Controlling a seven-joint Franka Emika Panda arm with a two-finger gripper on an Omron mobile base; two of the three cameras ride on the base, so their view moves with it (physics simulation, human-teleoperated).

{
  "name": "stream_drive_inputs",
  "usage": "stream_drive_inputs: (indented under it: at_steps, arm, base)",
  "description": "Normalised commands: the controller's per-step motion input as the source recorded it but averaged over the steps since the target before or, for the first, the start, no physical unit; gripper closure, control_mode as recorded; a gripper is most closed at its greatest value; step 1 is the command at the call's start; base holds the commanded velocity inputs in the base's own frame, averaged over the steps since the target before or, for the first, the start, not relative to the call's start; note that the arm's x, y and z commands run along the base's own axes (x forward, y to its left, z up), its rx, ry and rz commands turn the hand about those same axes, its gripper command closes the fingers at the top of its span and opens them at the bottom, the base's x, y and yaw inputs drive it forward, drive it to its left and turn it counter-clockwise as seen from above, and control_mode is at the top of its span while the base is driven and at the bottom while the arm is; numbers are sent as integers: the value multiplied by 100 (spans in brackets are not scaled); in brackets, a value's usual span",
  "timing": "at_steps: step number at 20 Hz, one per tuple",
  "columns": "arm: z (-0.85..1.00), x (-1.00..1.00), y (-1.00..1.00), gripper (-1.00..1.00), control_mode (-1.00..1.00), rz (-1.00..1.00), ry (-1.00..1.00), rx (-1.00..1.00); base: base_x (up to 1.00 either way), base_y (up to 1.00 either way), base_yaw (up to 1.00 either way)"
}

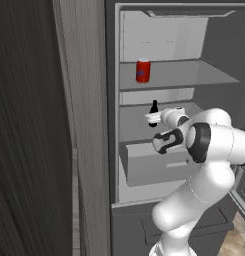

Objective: Open the fridge, grab two sodas, and place both sodas inside the bowl with ice on the dining counter.

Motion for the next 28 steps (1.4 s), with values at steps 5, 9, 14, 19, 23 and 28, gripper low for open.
stream_drive_inputs:
  at_steps: [5,9,14,19,23,28]
  arm:
    - [-8,8,19,-100,-100,0,0,-3]
    - [-3,6,12,-100,-100,0,0,0]
    - [-2,2,1,-100,-100,0,-3,1]
    - [0,11,-2,-100,-100,0,0,8]
    - [0,11,1,-100,-100,0,0,7]
    - [0,13,0,-100,-100,0,0,8]
  base:
    - [0,0,0]
    - [0,0,0]
    - [0,0,0]
    - [0,0,0]
    - [0,0,0]
    - [0,0,0]
